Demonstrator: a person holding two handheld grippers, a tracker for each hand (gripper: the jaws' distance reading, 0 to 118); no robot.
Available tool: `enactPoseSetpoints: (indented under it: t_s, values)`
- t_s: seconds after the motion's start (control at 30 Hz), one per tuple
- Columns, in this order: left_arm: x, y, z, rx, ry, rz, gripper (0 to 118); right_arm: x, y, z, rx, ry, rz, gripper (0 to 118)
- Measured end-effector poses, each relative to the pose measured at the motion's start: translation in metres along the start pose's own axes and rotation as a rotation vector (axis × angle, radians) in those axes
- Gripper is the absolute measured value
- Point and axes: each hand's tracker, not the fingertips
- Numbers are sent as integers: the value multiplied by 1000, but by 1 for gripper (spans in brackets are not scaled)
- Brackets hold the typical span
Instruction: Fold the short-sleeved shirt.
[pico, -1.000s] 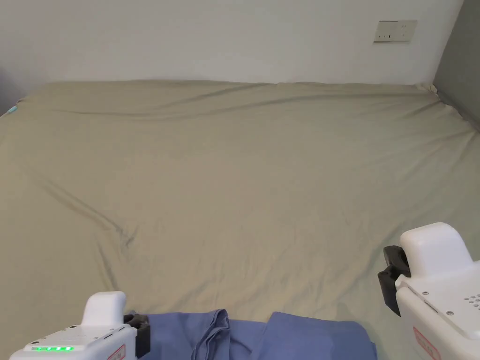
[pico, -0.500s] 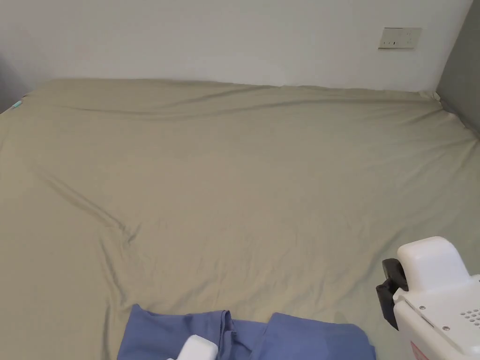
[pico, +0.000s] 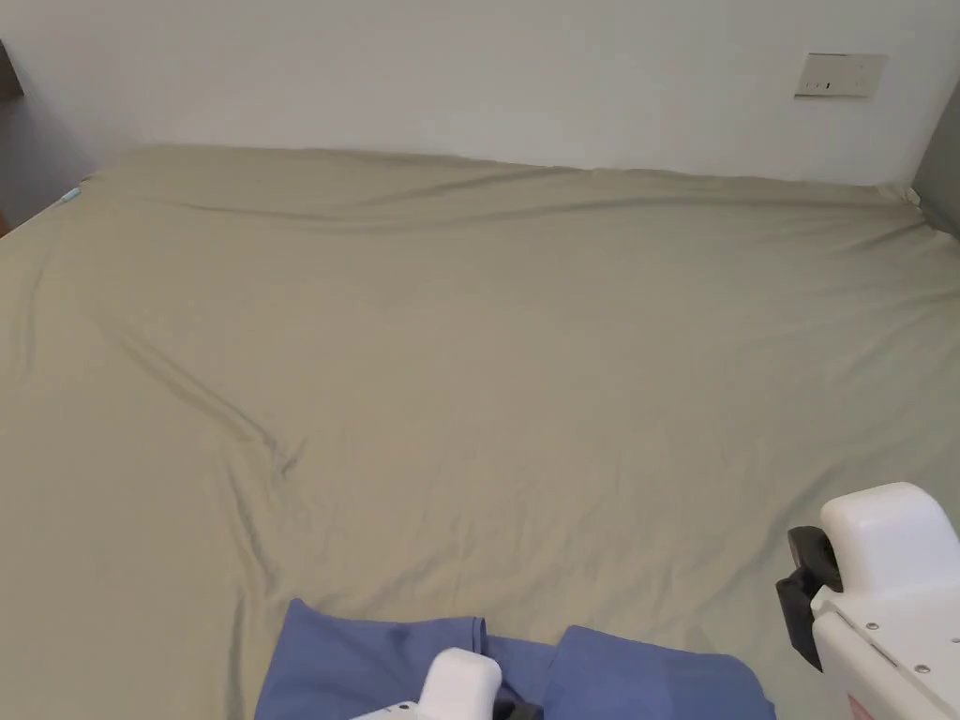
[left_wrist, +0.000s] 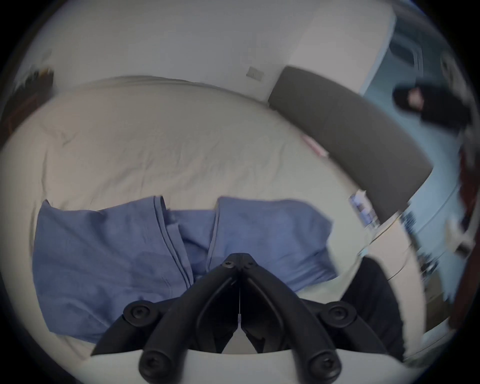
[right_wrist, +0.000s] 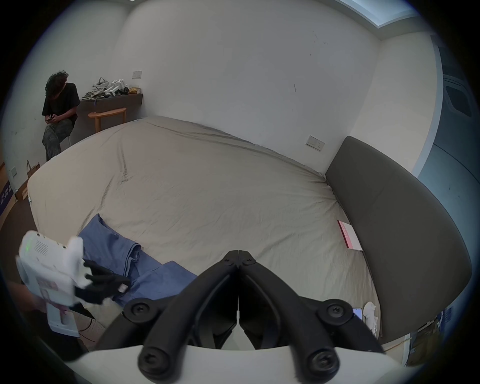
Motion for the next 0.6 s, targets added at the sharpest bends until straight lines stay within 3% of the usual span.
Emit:
enactPoseSetpoints:
  t_s: [0.07, 0.13, 0.27, 0.37, 0.53, 0.6]
  values:
    - [-22, 12, 20, 46, -37, 91, 0, 0, 1, 0, 5, 0, -2, 2]
    - [-54, 23, 43, 66, -58, 184, 15, 0, 3, 0, 8, 0, -2, 2]
    - [-130, 33, 83, 88, -27, 251, 82, -2, 5, -1, 12, 5, 8, 2]
    - [-190, 27, 98, 41, -39, 379, 118, -4, 6, -2, 11, 12, 10, 2]
    - [-275, -11, 97, 83, -107, 719, 118, -6, 7, -4, 13, 10, -6, 2]
    - [-257, -13, 95, 69, -150, 776, 118, -6, 7, -5, 10, 9, -5, 2]
